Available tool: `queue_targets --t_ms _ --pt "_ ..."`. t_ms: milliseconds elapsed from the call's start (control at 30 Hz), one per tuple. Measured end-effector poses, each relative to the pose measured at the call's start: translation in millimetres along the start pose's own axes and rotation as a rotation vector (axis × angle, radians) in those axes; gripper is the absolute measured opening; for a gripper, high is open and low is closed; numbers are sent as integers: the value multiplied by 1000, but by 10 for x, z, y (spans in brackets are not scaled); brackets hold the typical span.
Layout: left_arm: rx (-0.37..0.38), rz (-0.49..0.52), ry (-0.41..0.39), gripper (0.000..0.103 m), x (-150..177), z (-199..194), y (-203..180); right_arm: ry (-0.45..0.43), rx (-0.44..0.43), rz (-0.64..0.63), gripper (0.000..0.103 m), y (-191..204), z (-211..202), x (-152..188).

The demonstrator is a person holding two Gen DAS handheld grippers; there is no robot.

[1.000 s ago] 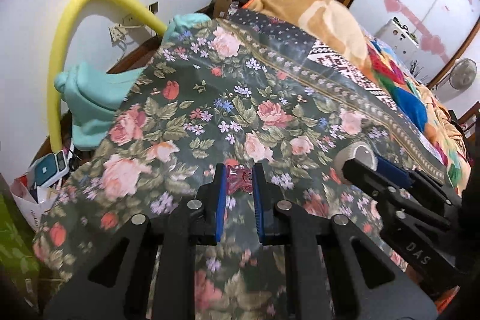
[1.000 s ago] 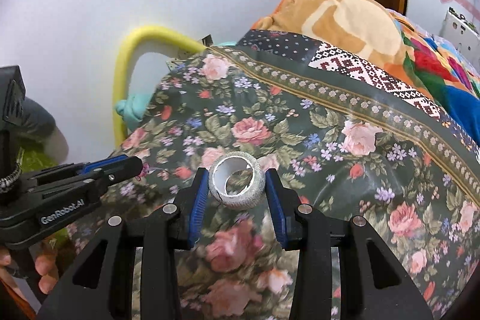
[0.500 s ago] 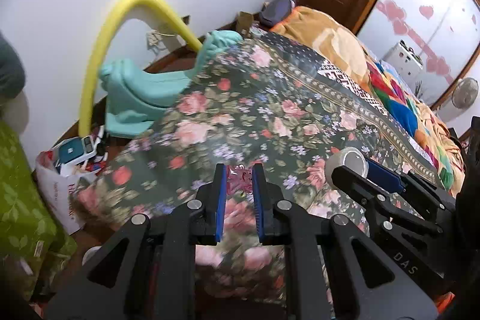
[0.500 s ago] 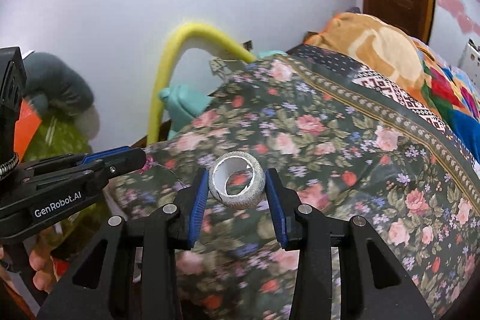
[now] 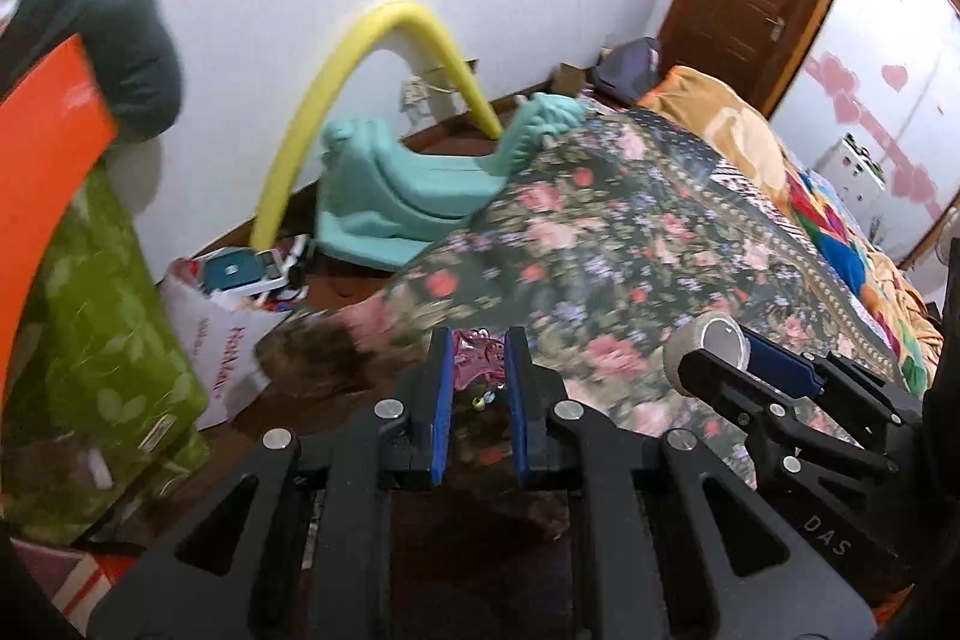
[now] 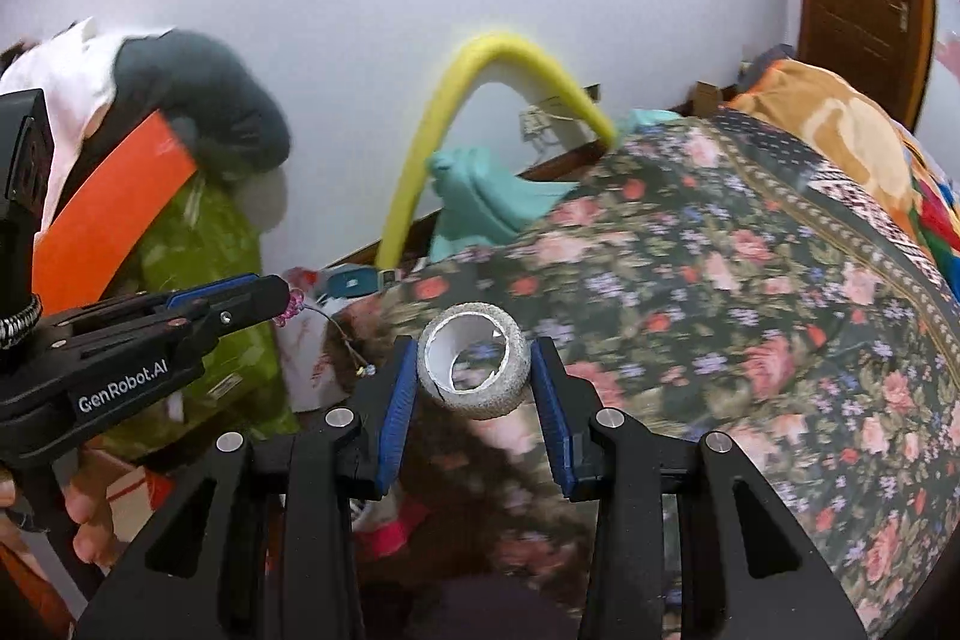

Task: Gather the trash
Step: 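Carry the tape roll and pink item with both grippers over the white bin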

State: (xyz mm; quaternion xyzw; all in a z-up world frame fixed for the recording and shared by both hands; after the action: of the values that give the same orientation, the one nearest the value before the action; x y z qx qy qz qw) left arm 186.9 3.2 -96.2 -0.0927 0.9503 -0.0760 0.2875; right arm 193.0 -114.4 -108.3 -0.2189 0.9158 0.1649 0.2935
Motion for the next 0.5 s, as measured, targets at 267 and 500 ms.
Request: queue_targets --t_ms 267,500 --pt "-56 -100 29 15 479 -110 736 56 -60 -97 35 759 258 173" --pt "-113 -203 96 15 939 -66 1385 108 -102 -173 35 1244 492 279"
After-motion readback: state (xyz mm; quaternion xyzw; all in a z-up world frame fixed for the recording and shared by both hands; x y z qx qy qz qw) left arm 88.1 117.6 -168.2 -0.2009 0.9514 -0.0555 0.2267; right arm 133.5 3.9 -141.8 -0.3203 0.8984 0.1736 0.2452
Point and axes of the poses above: each gripper's, at about its wrist camera, not at the fingertips, and z roughly the way its jaws point, y to its left, x to its underside, the point moved 5 cm from there along z, roughly the way its jaws point, and after that the axes turned 6 degrees about y, right-handed, at the moved point
